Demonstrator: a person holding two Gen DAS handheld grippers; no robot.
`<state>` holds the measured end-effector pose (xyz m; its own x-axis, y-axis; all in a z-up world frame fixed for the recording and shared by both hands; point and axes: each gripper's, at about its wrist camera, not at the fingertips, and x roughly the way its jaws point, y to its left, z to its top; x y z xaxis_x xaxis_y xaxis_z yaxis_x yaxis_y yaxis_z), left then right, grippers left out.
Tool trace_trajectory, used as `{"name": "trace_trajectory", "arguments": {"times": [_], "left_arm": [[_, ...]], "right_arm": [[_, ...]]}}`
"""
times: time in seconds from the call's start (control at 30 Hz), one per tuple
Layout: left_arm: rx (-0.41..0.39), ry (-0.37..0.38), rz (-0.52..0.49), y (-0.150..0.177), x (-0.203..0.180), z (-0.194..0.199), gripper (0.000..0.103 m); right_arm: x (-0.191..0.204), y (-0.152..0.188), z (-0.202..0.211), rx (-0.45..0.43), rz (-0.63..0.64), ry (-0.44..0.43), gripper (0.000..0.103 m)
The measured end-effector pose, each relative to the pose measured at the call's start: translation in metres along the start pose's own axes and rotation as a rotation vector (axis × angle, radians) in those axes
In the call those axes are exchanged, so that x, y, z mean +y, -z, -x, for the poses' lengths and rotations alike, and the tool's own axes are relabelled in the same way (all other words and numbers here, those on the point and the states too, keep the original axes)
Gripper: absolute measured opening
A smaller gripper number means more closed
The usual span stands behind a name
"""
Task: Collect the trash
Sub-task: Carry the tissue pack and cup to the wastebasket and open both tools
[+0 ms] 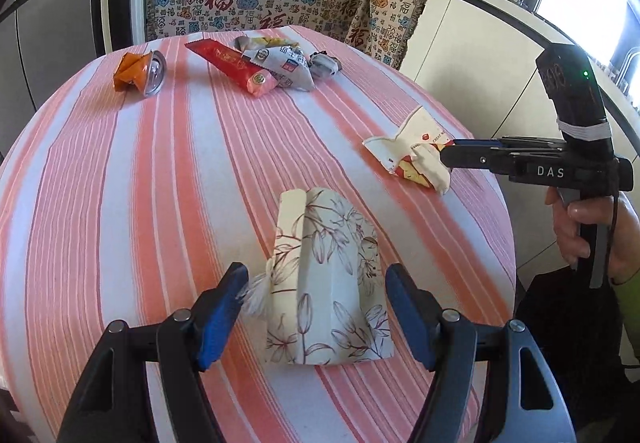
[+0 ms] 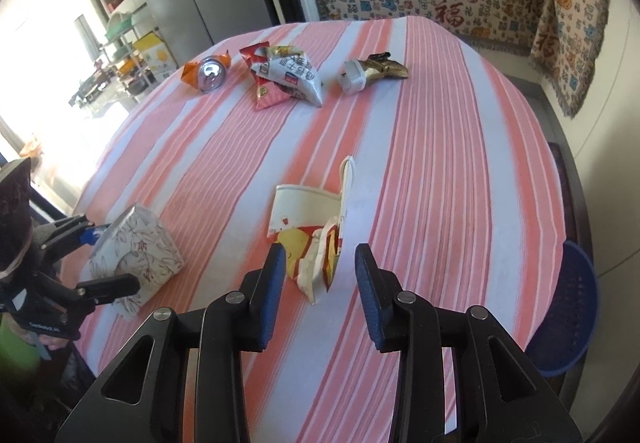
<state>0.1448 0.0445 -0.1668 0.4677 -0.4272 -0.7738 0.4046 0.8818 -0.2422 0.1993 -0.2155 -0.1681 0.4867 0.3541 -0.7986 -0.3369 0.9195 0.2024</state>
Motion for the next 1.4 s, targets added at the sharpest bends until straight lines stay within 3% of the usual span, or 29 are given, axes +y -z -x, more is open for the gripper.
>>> {"name": "trace_trajectory", "arguments": {"times": [0.07,0.1,0.13,0.17,0.23,0.37,0.57,0.87,1.2,1.4], "left_arm": [[0.004,0.001,0.005,0.002,0.001,0.0,0.071],[0.001,-0.007,0.002,0.002,0.001,0.001,0.061],[0.001,-0.013,-0.003,0.002,0.0,0.001,0.048],[0.005,-0.011,-0.004,0.002,-0.001,0.001,0.042],[-0.005,-0.024,-0.001,0.001,-0.002,0.003,0.04],[-0.028,-0.045,-0.001,-0.005,-0.009,0.006,0.039],[-0.045,-0.013,0.017,-0.028,-0.025,-0.002,0.039],[-0.052,0.08,-0.073,-0.083,-0.097,-0.034,0.039],[-0.013,0.184,-0.221,-0.155,-0.216,-0.125,0.039],[0.009,0.217,-0.273,-0.178,-0.275,-0.184,0.039]], "right_arm": [[-0.002,-0.003,-0.004,0.008,-0.004,0.003,0.036],[-0.003,-0.004,-0.008,0.021,-0.008,0.008,0.035],[-0.004,-0.004,-0.01,0.03,-0.01,0.011,0.017],[-0.005,-0.004,-0.011,0.035,-0.01,0.013,0.007],[-0.004,-0.003,-0.007,0.025,-0.004,0.012,0.006],[-0.01,-0.002,0.013,-0.029,-0.022,0.011,0.006],[-0.04,-0.004,0.046,-0.098,-0.071,0.022,0.006],[-0.143,0.014,0.1,-0.159,-0.197,0.16,0.006],[-0.266,0.051,0.129,-0.126,-0.327,0.359,0.006],[-0.315,0.067,0.124,-0.103,-0.392,0.411,0.006]]}}
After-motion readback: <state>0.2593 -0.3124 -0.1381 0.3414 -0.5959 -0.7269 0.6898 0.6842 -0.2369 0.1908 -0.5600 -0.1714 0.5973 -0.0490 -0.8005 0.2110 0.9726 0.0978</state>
